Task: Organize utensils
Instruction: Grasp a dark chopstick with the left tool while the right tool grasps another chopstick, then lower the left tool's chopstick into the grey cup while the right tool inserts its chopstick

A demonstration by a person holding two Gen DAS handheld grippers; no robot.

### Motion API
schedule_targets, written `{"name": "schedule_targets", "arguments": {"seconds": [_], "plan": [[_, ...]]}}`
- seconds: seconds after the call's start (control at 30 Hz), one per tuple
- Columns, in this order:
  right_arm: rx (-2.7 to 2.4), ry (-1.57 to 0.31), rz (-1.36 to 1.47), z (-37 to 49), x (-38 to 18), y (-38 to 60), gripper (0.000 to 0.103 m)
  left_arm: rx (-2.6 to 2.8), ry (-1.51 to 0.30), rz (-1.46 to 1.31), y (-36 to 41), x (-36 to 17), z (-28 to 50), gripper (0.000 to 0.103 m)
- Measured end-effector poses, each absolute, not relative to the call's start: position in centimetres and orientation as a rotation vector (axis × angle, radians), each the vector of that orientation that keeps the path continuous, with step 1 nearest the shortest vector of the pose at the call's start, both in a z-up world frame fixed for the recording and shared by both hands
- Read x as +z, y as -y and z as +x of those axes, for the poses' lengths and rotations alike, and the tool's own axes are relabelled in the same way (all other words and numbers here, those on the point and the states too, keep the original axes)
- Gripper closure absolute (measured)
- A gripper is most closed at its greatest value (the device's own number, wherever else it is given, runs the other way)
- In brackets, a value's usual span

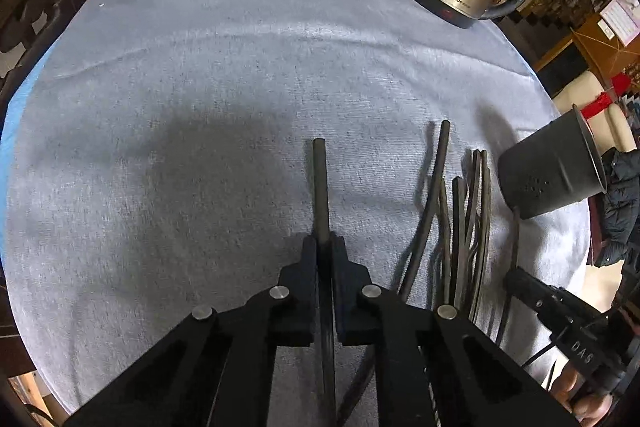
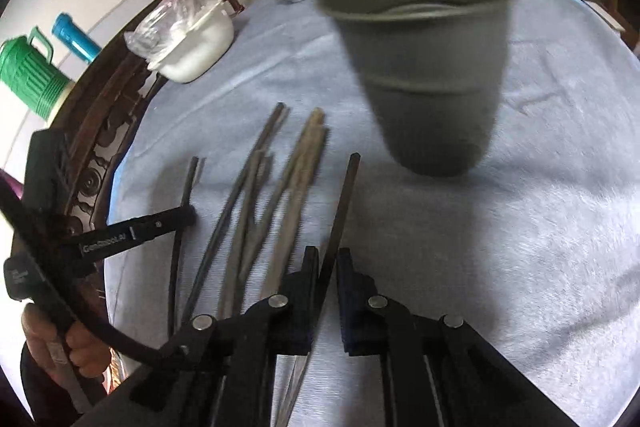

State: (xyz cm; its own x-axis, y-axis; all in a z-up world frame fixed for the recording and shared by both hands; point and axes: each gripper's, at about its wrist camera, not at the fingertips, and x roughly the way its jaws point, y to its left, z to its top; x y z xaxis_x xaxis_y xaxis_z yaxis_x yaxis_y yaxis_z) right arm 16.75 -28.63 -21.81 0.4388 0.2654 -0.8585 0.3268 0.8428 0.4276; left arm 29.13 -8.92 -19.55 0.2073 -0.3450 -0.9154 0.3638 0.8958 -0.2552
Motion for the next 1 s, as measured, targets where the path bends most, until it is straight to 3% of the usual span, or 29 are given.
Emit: {"name": "schedule_targets", "arguments": {"seconds": [0.47, 0.7, 1.0], "plan": [[-0.030, -1.113, 0.678, 15.0, -22.6, 30.8, 0.093, -0.490, -1.276, 0.018, 7.7, -19.5, 27.4, 0.096], [0.040, -1.062, 0.653, 14.9, -20.5, 29.8, 0.095, -0.457, -1.277, 0.025, 9.6, -19.5, 29.7, 0.093], [0.124, -0.953, 0.629, 14.1, -16.6, 29.1, 0.097, -0.448, -1.210, -0.008, 8.5, -16.9, 29.1, 0.096]]}}
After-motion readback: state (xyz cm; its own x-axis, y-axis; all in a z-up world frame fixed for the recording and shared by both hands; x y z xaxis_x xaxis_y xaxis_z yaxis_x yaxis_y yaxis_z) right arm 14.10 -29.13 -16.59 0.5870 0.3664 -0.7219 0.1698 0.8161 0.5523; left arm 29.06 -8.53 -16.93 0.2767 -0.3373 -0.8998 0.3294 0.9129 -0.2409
